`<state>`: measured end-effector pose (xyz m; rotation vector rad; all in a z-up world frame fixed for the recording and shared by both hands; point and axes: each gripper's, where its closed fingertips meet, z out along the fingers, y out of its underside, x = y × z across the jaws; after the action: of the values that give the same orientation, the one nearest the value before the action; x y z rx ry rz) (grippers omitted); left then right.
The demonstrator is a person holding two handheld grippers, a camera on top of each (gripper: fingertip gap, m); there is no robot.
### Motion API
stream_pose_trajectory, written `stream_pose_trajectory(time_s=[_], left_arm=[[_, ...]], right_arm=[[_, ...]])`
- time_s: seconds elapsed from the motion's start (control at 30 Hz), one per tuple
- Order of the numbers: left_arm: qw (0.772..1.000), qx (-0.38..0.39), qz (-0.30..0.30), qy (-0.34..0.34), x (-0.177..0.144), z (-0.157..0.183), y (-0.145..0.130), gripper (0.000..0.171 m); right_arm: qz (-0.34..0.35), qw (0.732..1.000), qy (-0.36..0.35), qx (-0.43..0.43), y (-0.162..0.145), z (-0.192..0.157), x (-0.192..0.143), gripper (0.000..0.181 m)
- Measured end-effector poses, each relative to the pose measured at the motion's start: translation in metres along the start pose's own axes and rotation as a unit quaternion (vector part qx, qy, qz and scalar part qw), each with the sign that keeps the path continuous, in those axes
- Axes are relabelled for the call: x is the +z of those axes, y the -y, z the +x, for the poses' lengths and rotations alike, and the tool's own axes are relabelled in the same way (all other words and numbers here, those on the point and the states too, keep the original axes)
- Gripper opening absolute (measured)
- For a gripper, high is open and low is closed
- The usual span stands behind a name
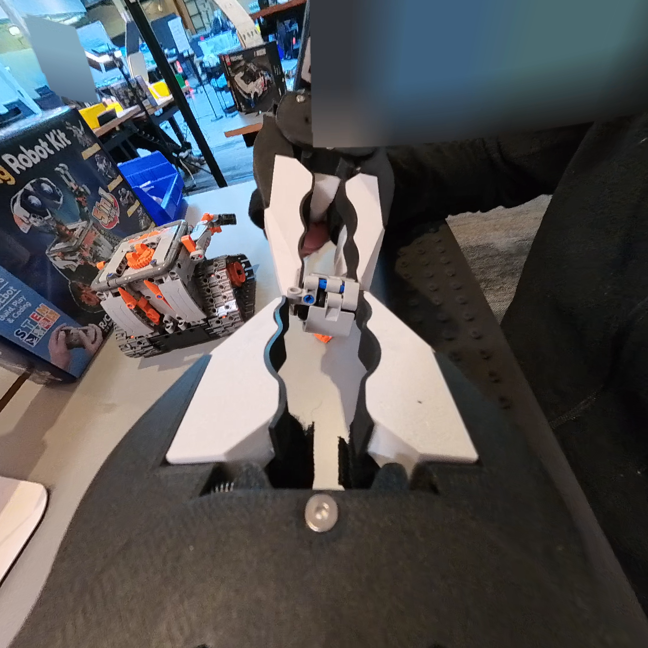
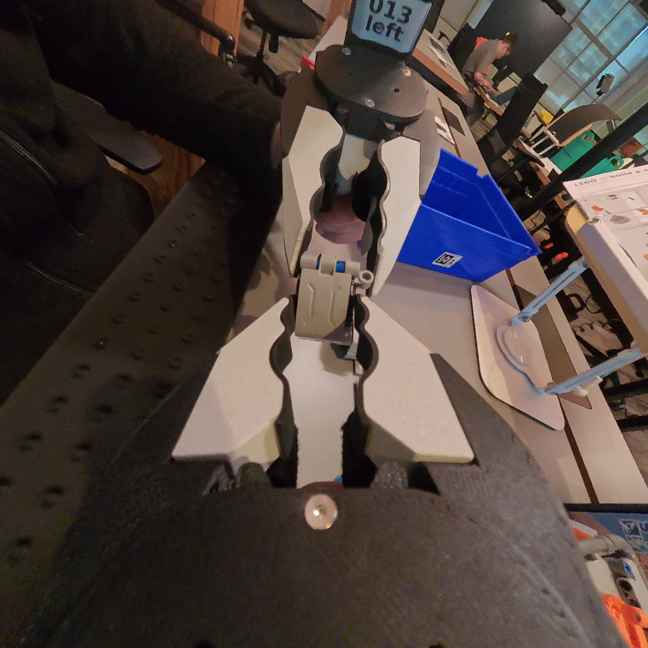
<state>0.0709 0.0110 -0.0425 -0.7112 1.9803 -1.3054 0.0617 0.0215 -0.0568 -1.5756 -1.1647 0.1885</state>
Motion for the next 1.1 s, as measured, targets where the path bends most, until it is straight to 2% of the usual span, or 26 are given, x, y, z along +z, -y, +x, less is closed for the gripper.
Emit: stream_pose_trajectory(time_s=[0.1,0.23,0.33,0.53,0.7,1.1], left_arm=[[1.000,0.009,-0.017,0.017,0.003,-0.005,-0.007,0.036],[0.997,0.034,-0.043,0.050,0.003,-0.014,-0.013,0.036],[0.996,0.040,-0.050,0.054,0.004,-0.014,-0.015,0.036],[0.997,0.036,-0.050,0.054,0.005,-0.015,-0.016,0.037],[0.992,0.070,-0.066,0.077,0.005,-0.017,-0.017,0.037],[0.990,0.084,-0.077,0.084,0.005,-0.017,-0.020,0.036]], right_arm=[[-0.016,1.000,-0.008,0.001,-0.007,0.005,0.000,0.031],[0.013,0.999,-0.008,0.029,0.001,0.010,-0.006,0.033],[0.012,1.000,-0.014,0.021,0.001,0.011,-0.006,0.026],[0.001,1.000,-0.018,0.016,-0.001,0.011,-0.005,0.025],[-0.006,1.000,-0.018,0.019,-0.004,0.011,-0.004,0.024],[-0.009,1.000,-0.020,0.014,-0.005,0.011,-0.002,0.022]])
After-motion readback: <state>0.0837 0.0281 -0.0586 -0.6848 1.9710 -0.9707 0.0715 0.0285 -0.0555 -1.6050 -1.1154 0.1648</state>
